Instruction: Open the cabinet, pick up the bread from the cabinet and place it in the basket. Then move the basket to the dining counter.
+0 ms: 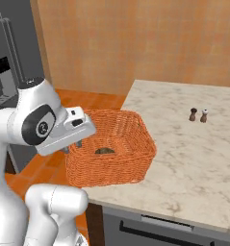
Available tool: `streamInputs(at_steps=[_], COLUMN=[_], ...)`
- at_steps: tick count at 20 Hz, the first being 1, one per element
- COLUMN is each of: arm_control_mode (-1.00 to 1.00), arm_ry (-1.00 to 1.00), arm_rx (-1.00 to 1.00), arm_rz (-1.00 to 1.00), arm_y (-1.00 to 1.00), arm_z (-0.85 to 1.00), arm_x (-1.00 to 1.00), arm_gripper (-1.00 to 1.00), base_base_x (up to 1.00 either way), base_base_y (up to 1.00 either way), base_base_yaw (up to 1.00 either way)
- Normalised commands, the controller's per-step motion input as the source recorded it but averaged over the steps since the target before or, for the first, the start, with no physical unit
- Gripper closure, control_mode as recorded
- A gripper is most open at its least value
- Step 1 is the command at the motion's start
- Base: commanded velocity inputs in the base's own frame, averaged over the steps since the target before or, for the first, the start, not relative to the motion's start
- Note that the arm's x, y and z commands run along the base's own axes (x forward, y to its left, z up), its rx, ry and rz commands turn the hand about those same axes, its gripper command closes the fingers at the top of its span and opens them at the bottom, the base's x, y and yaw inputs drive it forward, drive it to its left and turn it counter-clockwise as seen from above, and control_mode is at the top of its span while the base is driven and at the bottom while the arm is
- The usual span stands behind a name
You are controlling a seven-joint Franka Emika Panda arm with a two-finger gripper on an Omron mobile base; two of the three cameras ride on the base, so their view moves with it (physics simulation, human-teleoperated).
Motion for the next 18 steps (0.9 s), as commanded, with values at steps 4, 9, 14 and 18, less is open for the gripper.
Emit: streamInputs(at_steps=[4,9,14,18], arm_control_mode=[-1.00,-1.00,-1.00,-1.00], arm_ry=[0.02,0.00,0.00,0.00], arm_rx=[0.10,0.08,0.00,0.00], arm_rz=[-0.12,-0.16,-0.22,-0.20], arm_y=[-0.19,-0.30,-0.25,-0.22], arm_z=[-0.53,-0.48,-0.76,-0.55], arm_x=[1.00,1.00,1.00,1.00], arm_gripper=[1.00,1.00,1.00,1.00], base_base_x=[0.00,0.00,0.00,0.00], base_base_y=[0.00,0.00,0.00,0.00], base_base_yaw=[0.00,0.00,0.00,0.00])
